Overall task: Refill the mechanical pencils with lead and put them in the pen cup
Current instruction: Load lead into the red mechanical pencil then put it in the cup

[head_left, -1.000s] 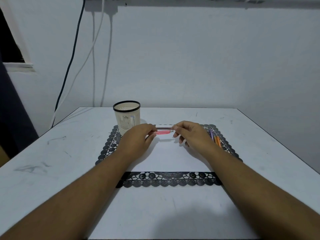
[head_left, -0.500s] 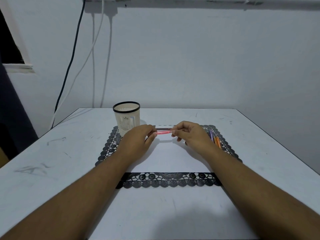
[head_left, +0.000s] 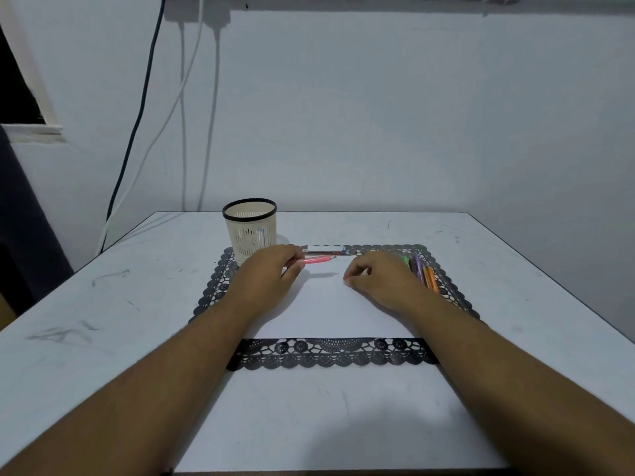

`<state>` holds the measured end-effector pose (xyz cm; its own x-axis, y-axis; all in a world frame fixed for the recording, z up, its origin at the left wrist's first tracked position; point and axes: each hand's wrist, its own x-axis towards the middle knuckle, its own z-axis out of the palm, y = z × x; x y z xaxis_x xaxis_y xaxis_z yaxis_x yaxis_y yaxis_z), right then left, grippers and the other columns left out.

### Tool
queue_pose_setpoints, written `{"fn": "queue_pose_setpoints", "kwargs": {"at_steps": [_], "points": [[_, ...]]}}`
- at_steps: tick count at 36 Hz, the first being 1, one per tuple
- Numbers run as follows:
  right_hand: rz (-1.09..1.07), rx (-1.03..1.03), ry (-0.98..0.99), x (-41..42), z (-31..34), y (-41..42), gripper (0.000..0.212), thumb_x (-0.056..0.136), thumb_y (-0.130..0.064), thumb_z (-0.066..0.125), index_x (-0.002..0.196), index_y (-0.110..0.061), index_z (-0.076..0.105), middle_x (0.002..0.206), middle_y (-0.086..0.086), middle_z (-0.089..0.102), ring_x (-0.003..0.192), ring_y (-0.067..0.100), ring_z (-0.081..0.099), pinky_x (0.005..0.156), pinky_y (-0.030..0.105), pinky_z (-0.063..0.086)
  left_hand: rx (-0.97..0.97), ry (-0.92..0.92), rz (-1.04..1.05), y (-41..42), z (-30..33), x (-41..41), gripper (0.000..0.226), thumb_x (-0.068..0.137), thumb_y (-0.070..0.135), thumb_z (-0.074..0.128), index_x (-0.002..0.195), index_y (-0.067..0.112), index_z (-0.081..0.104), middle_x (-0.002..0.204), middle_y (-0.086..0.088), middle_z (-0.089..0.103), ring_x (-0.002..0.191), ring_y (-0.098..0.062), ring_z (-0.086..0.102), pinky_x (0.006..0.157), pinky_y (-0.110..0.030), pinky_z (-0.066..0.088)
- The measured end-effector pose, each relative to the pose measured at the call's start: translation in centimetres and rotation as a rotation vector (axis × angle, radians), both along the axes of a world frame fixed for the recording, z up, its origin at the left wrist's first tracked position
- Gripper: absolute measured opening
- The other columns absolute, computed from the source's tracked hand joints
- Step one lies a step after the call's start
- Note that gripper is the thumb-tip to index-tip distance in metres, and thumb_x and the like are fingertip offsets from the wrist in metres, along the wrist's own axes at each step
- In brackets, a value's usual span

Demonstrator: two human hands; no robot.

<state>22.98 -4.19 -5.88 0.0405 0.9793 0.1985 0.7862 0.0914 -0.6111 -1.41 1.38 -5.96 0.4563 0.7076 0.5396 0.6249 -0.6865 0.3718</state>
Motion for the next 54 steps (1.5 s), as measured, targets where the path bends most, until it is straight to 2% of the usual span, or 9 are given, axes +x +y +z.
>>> {"fn": "queue_pose_setpoints", "kwargs": {"at_steps": [5,9,16,21,24,27,35,44,54], "points": [[-0.043,0.033,-0.134,0.1,0.3,0.0,0.005,0.090,-0.036,0.076,0.091,-0.033,0.079,0.097,-0.019,0.071,0.094,0.000,0.058,0.081,0.028,0.041,-0.015,0.007,-0.026,-0.4,0.2,0.1,0.011,0.101,0.023,0.059,0.099,0.019,0.069,0.089,0.008,0.065,0.083,-0.013,0.056,0.071,-0.034,0.042],[-0.056,0.084,-0.091,0.5,0.4,0.1,0.009,0.089,-0.037,0.076,0.098,-0.035,0.077,0.104,-0.018,0.066,0.103,0.007,0.055,0.090,0.031,0.043,-0.013,0.021,-0.030,-0.6,0.2,0.1,0.011,0.101,0.022,0.059,0.098,0.017,0.068,0.089,0.007,0.065,0.084,-0.013,0.055,0.071,-0.034,0.041],[-0.007,0.212,0.246,1.0,1.9,-0.4,0.010,0.094,-0.020,0.073,0.090,-0.028,0.078,0.088,-0.006,0.073,0.080,0.011,0.061,0.074,0.026,0.045,-0.002,0.023,-0.037,-0.7,0.2,0.2,0.010,0.100,0.018,0.059,0.100,0.017,0.069,0.089,0.007,0.065,0.082,-0.012,0.054,0.069,-0.032,0.038],[0.067,0.194,0.198,0.3,1.6,-0.6,0.008,0.093,-0.023,0.075,0.089,-0.029,0.079,0.086,-0.015,0.072,0.086,0.010,0.062,0.075,0.018,0.045,0.008,0.026,-0.057,-0.6,0.1,0.3,0.010,0.100,0.017,0.059,0.102,0.017,0.069,0.089,0.010,0.063,0.081,-0.011,0.054,0.068,-0.029,0.037],[0.081,0.178,0.132,-0.1,1.5,-0.5,0.008,0.094,-0.026,0.074,0.089,-0.027,0.079,0.086,-0.013,0.071,0.090,0.015,0.063,0.082,0.032,0.048,0.009,0.028,-0.062,-0.6,0.1,0.3,0.010,0.100,0.018,0.059,0.103,0.018,0.069,0.089,0.011,0.062,0.080,-0.010,0.054,0.067,-0.027,0.037],[0.086,0.176,0.103,-0.2,1.4,-0.4,0.009,0.095,-0.025,0.073,0.087,-0.027,0.077,0.086,-0.011,0.070,0.090,0.018,0.063,0.082,0.035,0.049,0.006,0.034,-0.069,-0.7,0.1,0.3,0.009,0.100,0.018,0.059,0.101,0.019,0.068,0.088,0.011,0.062,0.080,-0.012,0.054,0.067,-0.030,0.037],[0.101,0.197,0.180,-0.2,1.1,-0.4,0.007,0.095,-0.021,0.072,0.091,-0.026,0.075,0.085,-0.010,0.070,0.084,0.018,0.062,0.079,0.032,0.050,0.013,0.030,-0.067,-0.7,0.1,0.4,0.009,0.100,0.017,0.059,0.101,0.019,0.068,0.088,0.011,0.062,0.079,-0.012,0.054,0.067,-0.029,0.038],[0.118,0.197,0.167,-0.4,1.3,-0.6,0.009,0.097,-0.021,0.070,0.090,-0.027,0.073,0.081,-0.013,0.068,0.076,0.002,0.057,0.073,0.022,0.045,0.012,0.040,-0.080,-0.8,0.1,0.4,0.009,0.101,0.019,0.059,0.101,0.020,0.067,0.088,0.010,0.062,0.080,-0.013,0.055,0.069,-0.034,0.044],[0.115,0.179,0.166,-0.4,1.4,-0.9,0.014,0.096,-0.020,0.071,0.085,-0.028,0.071,0.082,-0.014,0.068,0.079,0.004,0.058,0.071,0.016,0.044,0.015,0.046,-0.081,-0.7,0.1,0.4,0.009,0.100,0.018,0.059,0.101,0.019,0.068,0.086,0.010,0.060,0.079,-0.013,0.054,0.067,-0.033,0.041]]}}
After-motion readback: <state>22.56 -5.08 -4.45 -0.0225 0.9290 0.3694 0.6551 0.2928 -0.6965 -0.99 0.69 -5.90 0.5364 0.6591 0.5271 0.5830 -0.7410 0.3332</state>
